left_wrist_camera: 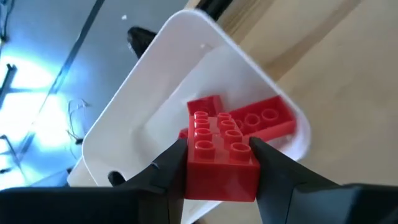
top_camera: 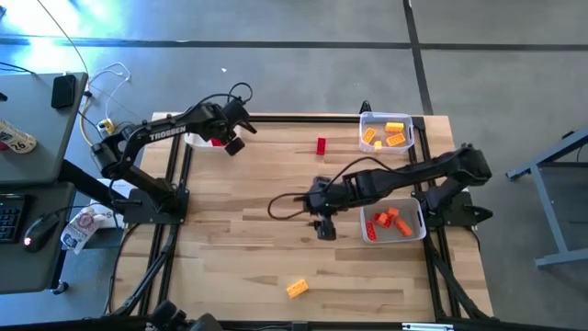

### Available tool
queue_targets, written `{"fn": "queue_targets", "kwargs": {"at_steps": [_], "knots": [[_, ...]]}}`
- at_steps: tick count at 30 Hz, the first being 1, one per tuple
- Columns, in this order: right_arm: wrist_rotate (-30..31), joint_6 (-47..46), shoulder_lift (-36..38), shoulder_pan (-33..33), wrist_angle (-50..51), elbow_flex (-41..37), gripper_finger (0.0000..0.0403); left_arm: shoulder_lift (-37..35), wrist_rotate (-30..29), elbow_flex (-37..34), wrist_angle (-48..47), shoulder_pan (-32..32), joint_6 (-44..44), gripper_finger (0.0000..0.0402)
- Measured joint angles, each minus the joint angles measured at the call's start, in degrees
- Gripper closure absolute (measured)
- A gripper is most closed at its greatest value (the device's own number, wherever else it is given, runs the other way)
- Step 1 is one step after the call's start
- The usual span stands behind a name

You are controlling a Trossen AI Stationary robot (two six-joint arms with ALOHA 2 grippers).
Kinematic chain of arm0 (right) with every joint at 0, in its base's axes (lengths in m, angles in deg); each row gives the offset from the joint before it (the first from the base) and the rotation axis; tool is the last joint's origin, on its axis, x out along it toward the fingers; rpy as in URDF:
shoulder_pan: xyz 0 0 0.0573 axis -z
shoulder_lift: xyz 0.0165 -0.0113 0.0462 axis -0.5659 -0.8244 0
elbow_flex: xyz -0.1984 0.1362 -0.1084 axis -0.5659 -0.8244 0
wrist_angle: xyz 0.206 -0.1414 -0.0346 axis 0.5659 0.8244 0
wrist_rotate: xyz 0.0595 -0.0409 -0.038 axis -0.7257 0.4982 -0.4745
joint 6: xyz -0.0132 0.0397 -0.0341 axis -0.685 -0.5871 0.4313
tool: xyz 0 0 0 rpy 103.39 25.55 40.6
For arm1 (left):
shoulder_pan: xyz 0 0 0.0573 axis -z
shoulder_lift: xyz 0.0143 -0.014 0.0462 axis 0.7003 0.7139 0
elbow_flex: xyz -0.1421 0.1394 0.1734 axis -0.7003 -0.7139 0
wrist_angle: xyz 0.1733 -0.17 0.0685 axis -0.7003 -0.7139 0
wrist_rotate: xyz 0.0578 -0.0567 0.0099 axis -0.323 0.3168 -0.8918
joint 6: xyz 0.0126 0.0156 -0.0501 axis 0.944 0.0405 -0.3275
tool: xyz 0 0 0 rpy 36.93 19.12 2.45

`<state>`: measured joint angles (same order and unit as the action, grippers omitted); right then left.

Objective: Sort & place blocks by color
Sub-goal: Put the red game piece into the white bin, then put the yellow game piece into the transparent bin

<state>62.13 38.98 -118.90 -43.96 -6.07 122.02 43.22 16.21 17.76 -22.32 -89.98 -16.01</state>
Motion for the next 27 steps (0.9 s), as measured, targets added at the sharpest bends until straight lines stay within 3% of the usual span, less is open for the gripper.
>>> {"fn": "queue_targets", "kwargs": {"at_steps": [9,18,27], "knots": [[-9.08,3.62,-4.94,-3.53,-2.02,0.00,0.0119,0.28,0.81,-0.06,0.39,-0.64,-3.96,0.0253],[-11.12,5.16,-9.02,-7.91,-6.44,0.00,0.0119,0.28,0.04,-0.06,0.48,-0.60,-7.53,0.0232],[-11.90,7.23,-9.23,-12.83,-17.29,0.00,0.0119,0.28,1.86,-0.04,0.15,-0.45,-10.49,0.0192]]}}
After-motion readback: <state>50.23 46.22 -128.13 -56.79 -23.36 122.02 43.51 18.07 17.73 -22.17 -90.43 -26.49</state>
